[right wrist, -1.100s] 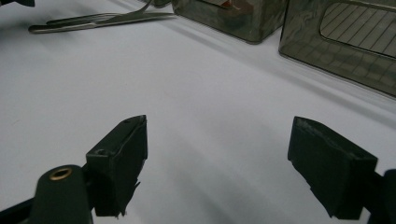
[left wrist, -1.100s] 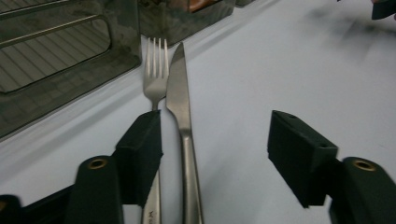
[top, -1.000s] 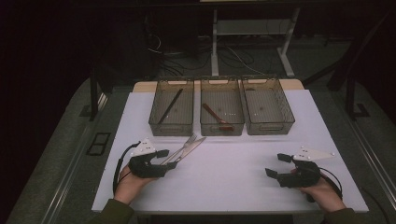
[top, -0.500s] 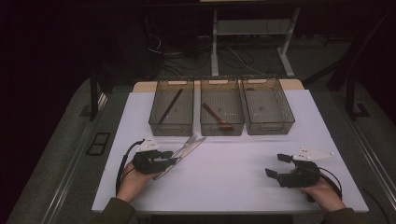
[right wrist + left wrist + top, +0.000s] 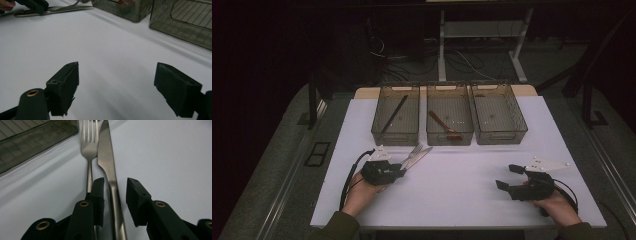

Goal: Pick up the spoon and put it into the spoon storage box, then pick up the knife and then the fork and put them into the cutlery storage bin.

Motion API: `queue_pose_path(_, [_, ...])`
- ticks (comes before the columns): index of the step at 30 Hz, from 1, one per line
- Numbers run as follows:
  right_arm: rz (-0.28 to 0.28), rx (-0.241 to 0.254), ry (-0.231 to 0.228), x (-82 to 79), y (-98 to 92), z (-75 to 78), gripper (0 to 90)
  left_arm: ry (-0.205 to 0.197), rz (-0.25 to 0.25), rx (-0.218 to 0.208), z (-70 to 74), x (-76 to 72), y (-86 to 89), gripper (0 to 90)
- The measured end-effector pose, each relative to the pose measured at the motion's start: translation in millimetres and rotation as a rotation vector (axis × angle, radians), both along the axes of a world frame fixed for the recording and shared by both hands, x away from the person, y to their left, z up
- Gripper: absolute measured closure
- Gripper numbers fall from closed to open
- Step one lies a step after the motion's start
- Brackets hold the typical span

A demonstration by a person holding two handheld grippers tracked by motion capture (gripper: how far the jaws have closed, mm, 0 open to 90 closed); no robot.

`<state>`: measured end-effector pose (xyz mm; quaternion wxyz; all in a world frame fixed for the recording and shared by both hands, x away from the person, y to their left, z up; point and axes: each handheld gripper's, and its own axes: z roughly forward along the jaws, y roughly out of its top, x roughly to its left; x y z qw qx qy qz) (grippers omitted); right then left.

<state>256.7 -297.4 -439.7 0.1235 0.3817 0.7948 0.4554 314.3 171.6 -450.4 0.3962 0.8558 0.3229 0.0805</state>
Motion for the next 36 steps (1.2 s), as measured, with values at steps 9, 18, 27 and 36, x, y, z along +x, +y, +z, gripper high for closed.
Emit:
queue_pose_path(9, [-0.002, 0.007, 0.002, 1.3, 1.1, 0.5, 19.2, 0.007, 0.015, 0.003, -0.7, -0.2, -1.9, 68.8])
queue_pose_path(18, [-0.007, 0.002, -0.002, 0.0, -1.1, 0.5, 19.3, -0.001, 0.025, 0.072, 2.3, -1.3, -7.2, 72.2])
queue_pose_path(27, [0.001, -0.007, -0.002, 0.0, 0.9, -0.4, 19.3, 0.005, 0.044, 0.111, 4.6, -3.3, -13.3, 78.7])
queue_pose_path(36, [0.005, -0.013, 0.003, 1.3, 1.1, -0.8, 19.3, 0.018, 0.047, 0.093, 4.4, -1.5, -11.2, 79.1])
